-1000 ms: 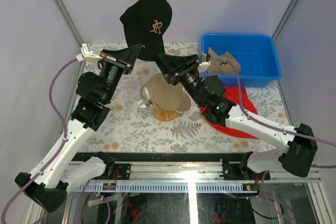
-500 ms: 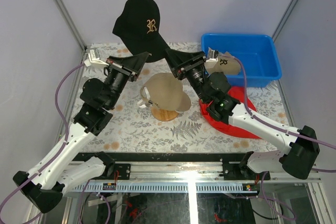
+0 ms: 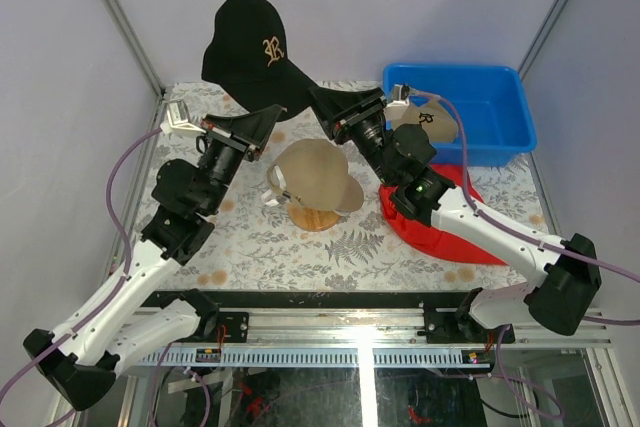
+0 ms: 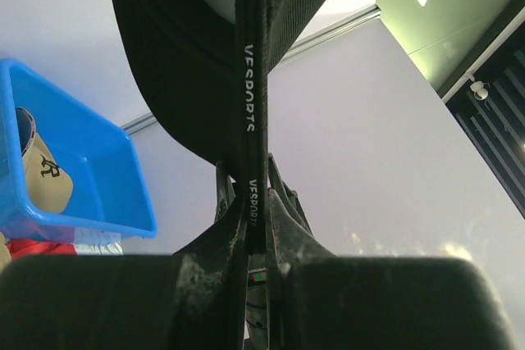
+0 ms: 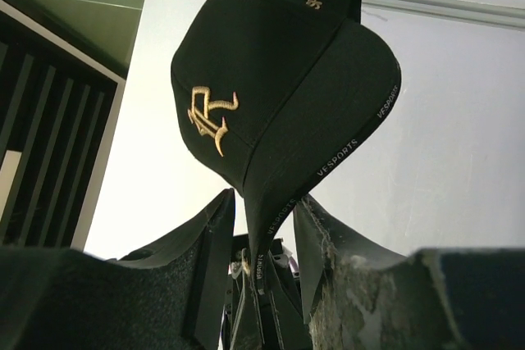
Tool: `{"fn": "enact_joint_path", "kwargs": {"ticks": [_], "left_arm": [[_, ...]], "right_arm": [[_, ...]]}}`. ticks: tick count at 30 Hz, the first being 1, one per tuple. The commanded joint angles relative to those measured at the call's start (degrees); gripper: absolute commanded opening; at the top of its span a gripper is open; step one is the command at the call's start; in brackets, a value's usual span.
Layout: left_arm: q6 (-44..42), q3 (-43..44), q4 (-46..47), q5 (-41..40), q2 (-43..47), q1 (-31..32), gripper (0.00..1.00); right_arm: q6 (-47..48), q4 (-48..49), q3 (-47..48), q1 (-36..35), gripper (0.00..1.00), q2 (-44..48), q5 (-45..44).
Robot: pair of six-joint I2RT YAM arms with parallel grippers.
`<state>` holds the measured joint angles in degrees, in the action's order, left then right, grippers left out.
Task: Stack the hats
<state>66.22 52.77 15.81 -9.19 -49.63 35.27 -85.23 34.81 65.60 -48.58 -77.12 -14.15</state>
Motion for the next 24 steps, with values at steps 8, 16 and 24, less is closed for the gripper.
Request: {"fn": "enact_joint_path", "kwargs": {"ticks": [8,16,24], "left_arm": [[-0.04,-0.83,0.35,8.22,-2.70,1.12,0.00],[-1.24,-2.38,-2.44,5.79,0.54,1.10,0.00],[-2.13,4.21,-12.04,14.44,-1.83,-4.25,0.25]], "right_arm": [[-3.05,2.28,7.96,2.07,0.37,-2.18,4.42],[-0.47,0.10,6.72,3.33,0.06,0.83,5.84],[14.06,-28.66,19.62,10.00,0.00,6.09,15.24]]}}
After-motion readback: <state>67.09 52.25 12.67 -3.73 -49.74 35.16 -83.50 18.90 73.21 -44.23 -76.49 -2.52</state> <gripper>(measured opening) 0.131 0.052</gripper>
